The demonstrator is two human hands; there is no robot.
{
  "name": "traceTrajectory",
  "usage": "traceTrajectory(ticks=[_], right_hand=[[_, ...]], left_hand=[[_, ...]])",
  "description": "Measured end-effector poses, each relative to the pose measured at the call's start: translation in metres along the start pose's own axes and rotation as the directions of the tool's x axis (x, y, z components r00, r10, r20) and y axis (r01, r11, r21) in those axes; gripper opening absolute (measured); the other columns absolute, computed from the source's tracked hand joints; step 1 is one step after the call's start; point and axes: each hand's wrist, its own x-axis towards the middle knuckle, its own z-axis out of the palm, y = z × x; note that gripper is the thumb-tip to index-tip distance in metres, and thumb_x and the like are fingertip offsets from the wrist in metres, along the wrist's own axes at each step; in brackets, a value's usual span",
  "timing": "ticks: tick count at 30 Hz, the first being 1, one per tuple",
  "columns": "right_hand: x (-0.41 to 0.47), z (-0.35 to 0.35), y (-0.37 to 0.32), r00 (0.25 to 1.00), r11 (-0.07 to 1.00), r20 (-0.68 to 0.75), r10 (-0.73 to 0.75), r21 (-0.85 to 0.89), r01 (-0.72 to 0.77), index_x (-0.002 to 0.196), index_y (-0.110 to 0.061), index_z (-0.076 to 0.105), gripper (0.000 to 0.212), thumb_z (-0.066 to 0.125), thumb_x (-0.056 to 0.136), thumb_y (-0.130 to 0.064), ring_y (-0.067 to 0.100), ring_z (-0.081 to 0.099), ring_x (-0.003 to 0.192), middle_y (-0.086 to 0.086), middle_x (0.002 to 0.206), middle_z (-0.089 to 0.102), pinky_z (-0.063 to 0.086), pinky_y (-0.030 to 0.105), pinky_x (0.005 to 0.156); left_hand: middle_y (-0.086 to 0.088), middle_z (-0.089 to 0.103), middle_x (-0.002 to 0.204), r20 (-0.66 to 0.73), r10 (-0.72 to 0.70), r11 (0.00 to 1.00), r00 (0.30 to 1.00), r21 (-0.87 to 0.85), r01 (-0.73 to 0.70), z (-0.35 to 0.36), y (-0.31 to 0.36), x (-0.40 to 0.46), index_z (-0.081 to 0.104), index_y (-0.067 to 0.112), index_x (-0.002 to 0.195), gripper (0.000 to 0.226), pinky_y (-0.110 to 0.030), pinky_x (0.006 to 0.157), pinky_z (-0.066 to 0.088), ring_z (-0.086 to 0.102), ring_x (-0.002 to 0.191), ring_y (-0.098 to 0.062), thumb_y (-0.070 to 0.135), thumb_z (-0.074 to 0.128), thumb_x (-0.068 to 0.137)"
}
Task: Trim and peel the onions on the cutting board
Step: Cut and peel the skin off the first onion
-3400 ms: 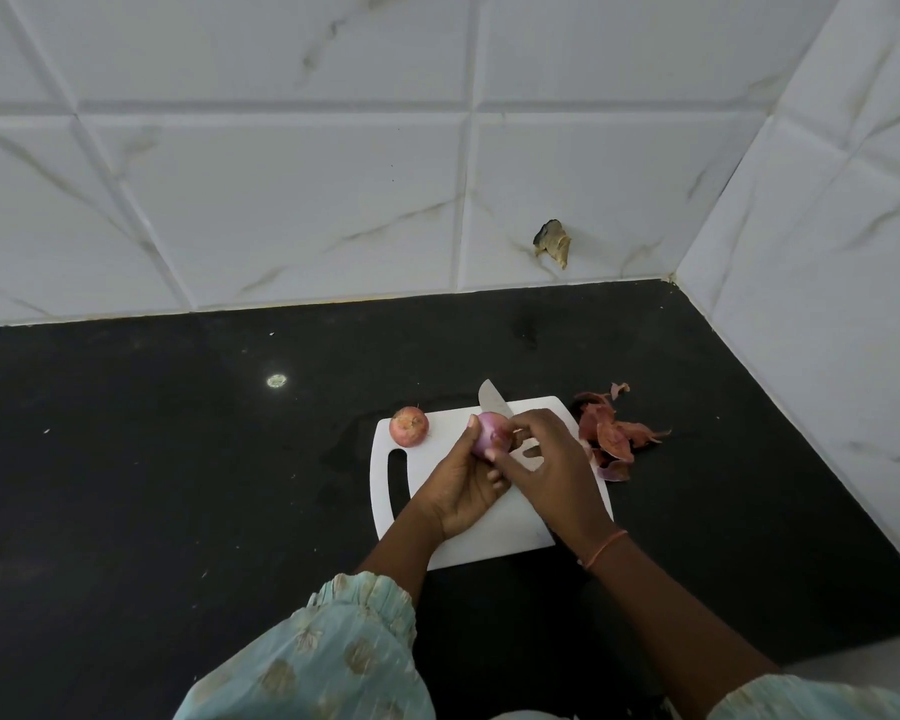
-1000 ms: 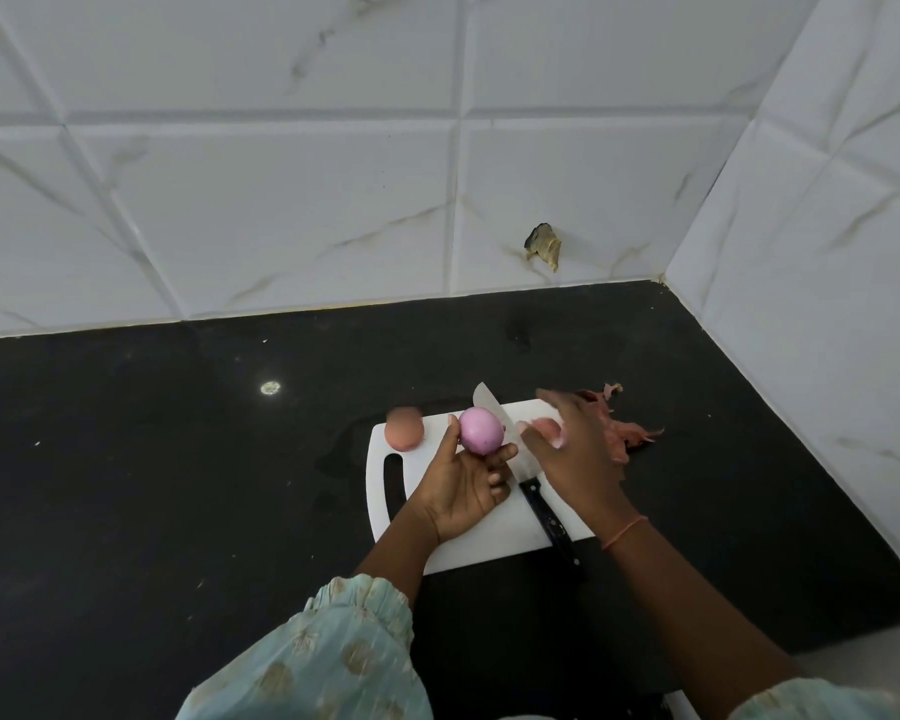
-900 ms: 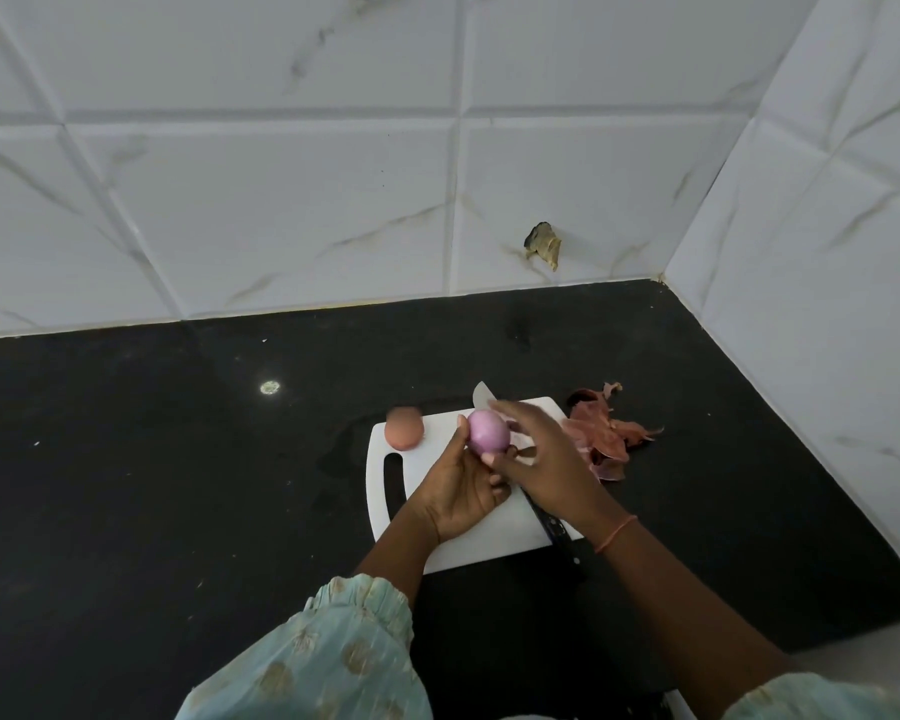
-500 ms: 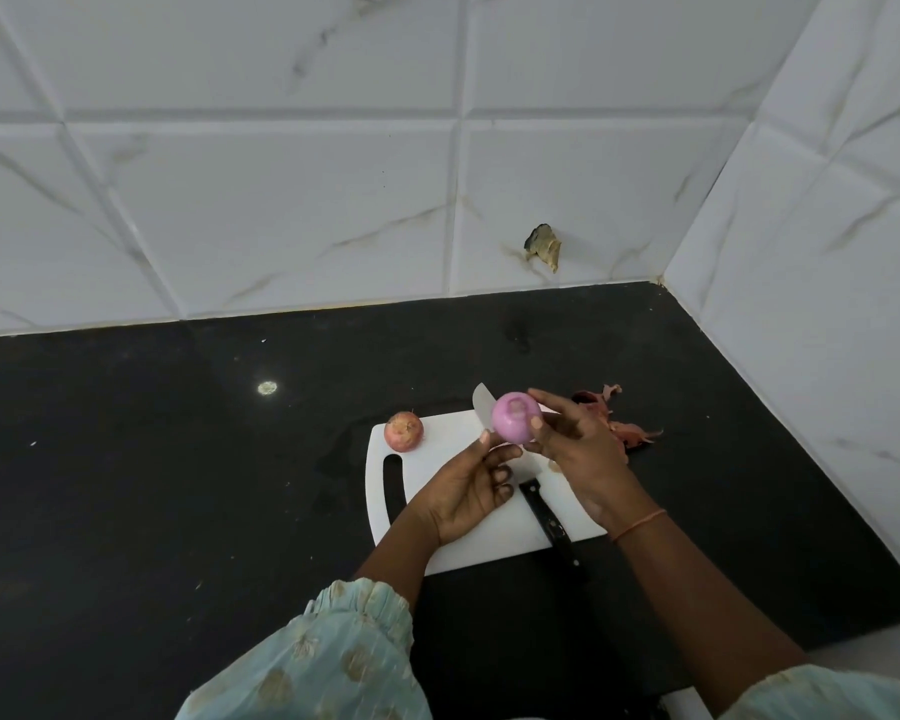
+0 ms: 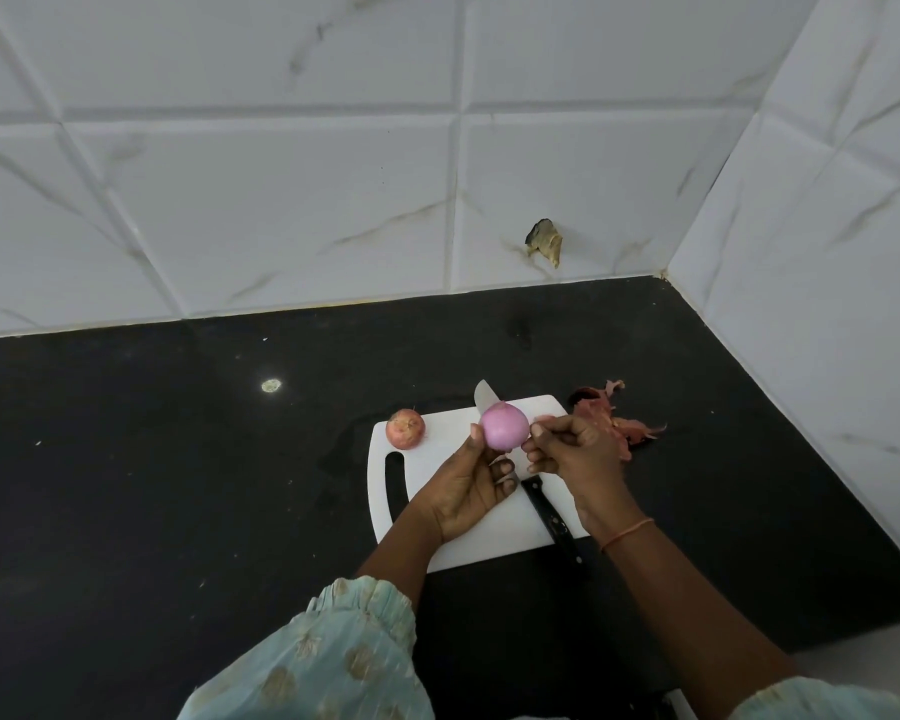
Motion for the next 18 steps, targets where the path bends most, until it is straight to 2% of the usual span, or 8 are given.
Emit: traceTrajectory(ticks=[3,5,7,8,10,12,14,18], right_hand=[[0.001,0.004,0.000,1.000,1.000,0.006,-0.019,-0.023,0.019,0.086,-0.006,0.065,0.007,0.063,0.090,0.000,0.023,0.063,0.062,0.018,0.073,0.067,0.057,0.032,0.059],[0.000,0.007,-0.001,0.998,0.999,0.050,-0.036,-0.032,0.038,0.097,-0.009,0.067,0.009,0.065,0.089,-0.005,0.021,0.063,0.066,0.014,0.075,0.065,0.059,0.031,0.062],[0.000,0.007,0.000,0.986,0.979,0.150,-0.071,-0.177,0.098,0.113,-0.017,0.066,0.028,0.073,0.085,-0.017,0.016,0.064,0.072,0.007,0.081,0.064,0.059,0.030,0.067],[0.000,0.007,0.000,0.977,0.949,0.190,-0.096,-0.278,0.148,0.117,-0.020,0.065,0.036,0.075,0.083,-0.020,0.013,0.063,0.074,0.003,0.082,0.063,0.058,0.029,0.067],[0.000,0.008,0.001,0.963,0.884,0.201,-0.177,-0.399,0.246,0.117,-0.021,0.066,0.037,0.077,0.082,-0.022,0.013,0.062,0.075,-0.005,0.082,0.064,0.056,0.029,0.066],[0.002,0.010,0.003,0.951,0.858,0.163,-0.262,-0.412,0.307,0.109,-0.019,0.070,0.023,0.072,0.087,-0.020,0.012,0.063,0.071,-0.007,0.079,0.067,0.054,0.029,0.064],[0.003,0.011,0.004,0.953,0.876,0.079,-0.293,-0.378,0.301,0.097,-0.016,0.072,0.010,0.062,0.093,-0.014,0.013,0.064,0.063,-0.001,0.070,0.070,0.053,0.029,0.062],[0.005,0.005,0.005,0.960,0.943,-0.138,-0.242,-0.265,0.200,0.099,-0.005,0.065,0.019,0.052,0.092,0.007,0.017,0.070,0.073,0.007,0.089,0.070,0.059,0.035,0.070]], left_hand=[[-0.008,0.062,0.101,0.002,0.004,1.000,1.000,0.005,-0.004,0.000,0.001,0.001,0.046,0.000,0.142,0.103,-0.028,0.077,0.054,0.060,0.084,-0.013,0.063,0.080,0.068],[-0.011,0.062,0.108,0.001,0.020,1.000,1.000,-0.004,-0.020,0.001,0.003,0.000,0.043,0.003,0.145,0.102,-0.028,0.081,0.054,0.059,0.092,-0.015,0.062,0.079,0.070],[-0.012,0.064,0.116,0.004,0.029,1.000,1.000,-0.007,-0.029,0.003,0.004,-0.001,0.047,0.004,0.144,0.097,-0.027,0.086,0.053,0.061,0.097,-0.016,0.061,0.078,0.071],[-0.012,0.064,0.118,0.005,0.028,1.000,1.000,-0.004,-0.028,0.004,0.004,-0.002,0.049,0.004,0.142,0.095,-0.027,0.087,0.053,0.063,0.096,-0.016,0.061,0.078,0.072],[-0.008,0.065,0.107,0.004,0.021,1.000,1.000,-0.014,-0.021,0.005,0.004,-0.003,0.051,0.004,0.139,0.093,-0.025,0.080,0.053,0.060,0.077,-0.009,0.062,0.076,0.072],[-0.005,0.062,0.094,0.007,0.007,0.999,1.000,-0.045,-0.006,0.004,0.004,-0.002,0.052,0.004,0.137,0.086,-0.024,0.070,0.051,0.047,0.060,-0.007,0.062,0.072,0.077],[-0.006,0.063,0.093,0.006,0.001,0.998,1.000,-0.065,0.000,0.006,0.006,-0.003,0.058,0.005,0.127,0.072,-0.023,0.065,0.049,0.041,0.053,-0.007,0.065,0.056,0.087],[-0.009,0.067,0.091,-0.064,-0.031,0.992,0.997,-0.126,0.022,0.012,0.011,-0.008,0.064,0.007,0.117,0.069,-0.024,0.060,0.049,0.040,0.051,-0.007,0.066,0.039,0.093]])
